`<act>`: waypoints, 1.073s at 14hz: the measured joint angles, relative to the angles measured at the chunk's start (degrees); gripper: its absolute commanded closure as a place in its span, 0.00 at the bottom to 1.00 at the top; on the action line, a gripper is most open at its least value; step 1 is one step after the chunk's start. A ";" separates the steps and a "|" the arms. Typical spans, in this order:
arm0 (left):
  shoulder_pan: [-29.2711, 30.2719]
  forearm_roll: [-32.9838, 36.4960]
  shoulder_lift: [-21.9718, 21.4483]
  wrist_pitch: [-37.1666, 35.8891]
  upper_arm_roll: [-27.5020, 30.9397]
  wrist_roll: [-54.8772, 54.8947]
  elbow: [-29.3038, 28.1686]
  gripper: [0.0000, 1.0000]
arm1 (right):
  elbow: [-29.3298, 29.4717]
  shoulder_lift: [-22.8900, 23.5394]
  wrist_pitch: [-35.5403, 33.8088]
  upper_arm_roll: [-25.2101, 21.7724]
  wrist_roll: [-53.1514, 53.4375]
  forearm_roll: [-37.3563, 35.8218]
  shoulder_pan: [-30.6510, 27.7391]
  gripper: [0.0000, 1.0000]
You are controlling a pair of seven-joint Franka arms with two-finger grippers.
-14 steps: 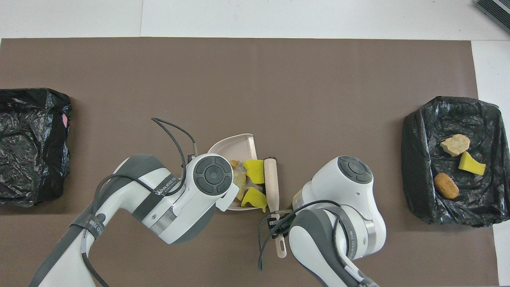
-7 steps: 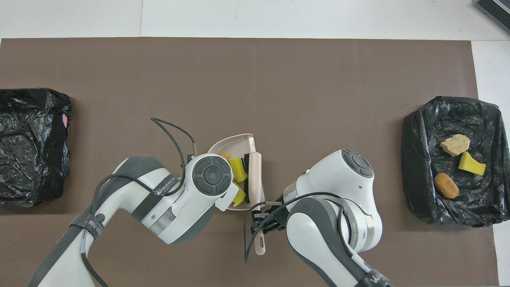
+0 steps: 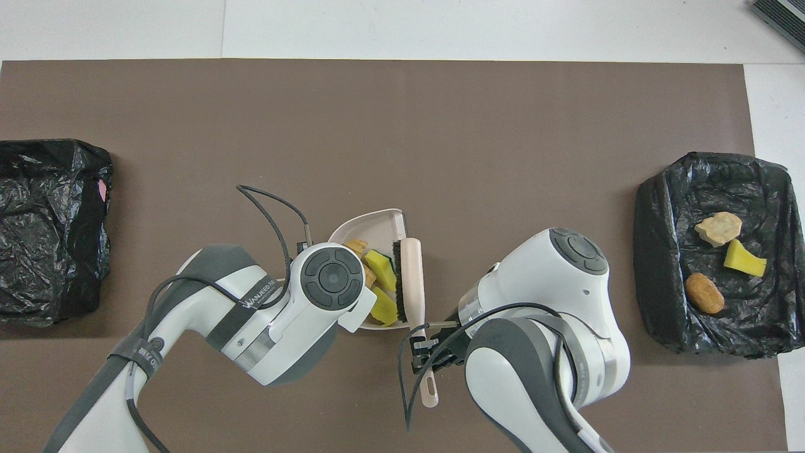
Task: Sweep and dump trash in bin
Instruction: 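Sweep the yellow sponge pieces into the dustpan with the right gripper's brush, then carry the loaded dustpan with the left gripper toward the black bin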
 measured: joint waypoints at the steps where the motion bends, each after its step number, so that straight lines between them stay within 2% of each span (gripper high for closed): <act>1: 0.01 -0.02 -0.01 0.02 0.01 0.00 -0.02 1.00 | 0.12 -1.04 -1.23 -0.01 0.32 -1.88 -0.50 1.00; 7: 0.02 -0.05 -0.09 0.00 0.03 0.08 -0.07 1.00 | 1.97 -4.53 -8.33 0.78 11.22 -20.52 0.62 1.00; 11: 1.64 -0.03 -1.92 -2.62 0.50 3.63 -0.05 1.00 | 2.03 -5.64 -10.11 1.27 15.55 -22.67 2.09 1.00; 15: 6.64 -0.04 -7.72 -5.88 0.71 11.72 0.01 1.00 | 1.83 -5.79 -9.60 1.31 17.26 -22.51 2.62 1.00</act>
